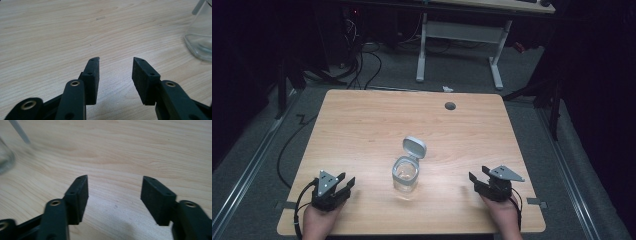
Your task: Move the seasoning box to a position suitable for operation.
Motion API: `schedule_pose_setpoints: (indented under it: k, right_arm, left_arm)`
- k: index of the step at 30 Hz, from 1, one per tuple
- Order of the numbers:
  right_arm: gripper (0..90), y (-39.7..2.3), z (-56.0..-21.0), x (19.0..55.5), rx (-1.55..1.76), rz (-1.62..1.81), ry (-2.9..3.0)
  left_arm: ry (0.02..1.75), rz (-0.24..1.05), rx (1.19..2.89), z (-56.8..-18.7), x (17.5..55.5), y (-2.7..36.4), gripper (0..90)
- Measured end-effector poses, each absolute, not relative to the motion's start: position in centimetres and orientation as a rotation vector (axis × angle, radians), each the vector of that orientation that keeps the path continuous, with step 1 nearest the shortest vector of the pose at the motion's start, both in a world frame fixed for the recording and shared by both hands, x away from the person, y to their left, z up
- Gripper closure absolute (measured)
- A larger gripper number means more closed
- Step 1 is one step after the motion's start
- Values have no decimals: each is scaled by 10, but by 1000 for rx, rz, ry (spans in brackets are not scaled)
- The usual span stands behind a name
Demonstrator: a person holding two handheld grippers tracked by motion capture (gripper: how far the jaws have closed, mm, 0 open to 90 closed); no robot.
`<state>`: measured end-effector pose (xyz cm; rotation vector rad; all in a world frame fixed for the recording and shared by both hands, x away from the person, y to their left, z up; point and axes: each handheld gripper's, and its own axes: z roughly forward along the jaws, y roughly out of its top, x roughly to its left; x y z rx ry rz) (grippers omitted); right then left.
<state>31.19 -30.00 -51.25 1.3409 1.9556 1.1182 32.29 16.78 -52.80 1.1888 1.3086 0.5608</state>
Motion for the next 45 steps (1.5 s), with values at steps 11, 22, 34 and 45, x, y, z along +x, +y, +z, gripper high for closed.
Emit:
schedule_pose_setpoints:
  k: [11,22,34,45]
  right_arm:
    - [521,-297,-520,305,1314,1083,1956]
    - [540,-282,-521,304,1226,1083,1971]
    - [619,-283,-520,301,1225,1080,1983]
    - [686,-290,-520,300,1324,1088,2001]
  left_arm:
    - [1277,565,1223,-527,331,156,479]
    - [1261,500,1236,-527,326,150,495]
    - [1211,433,1264,-528,323,133,545]
    - [1169,402,1308,-529,322,91,624]
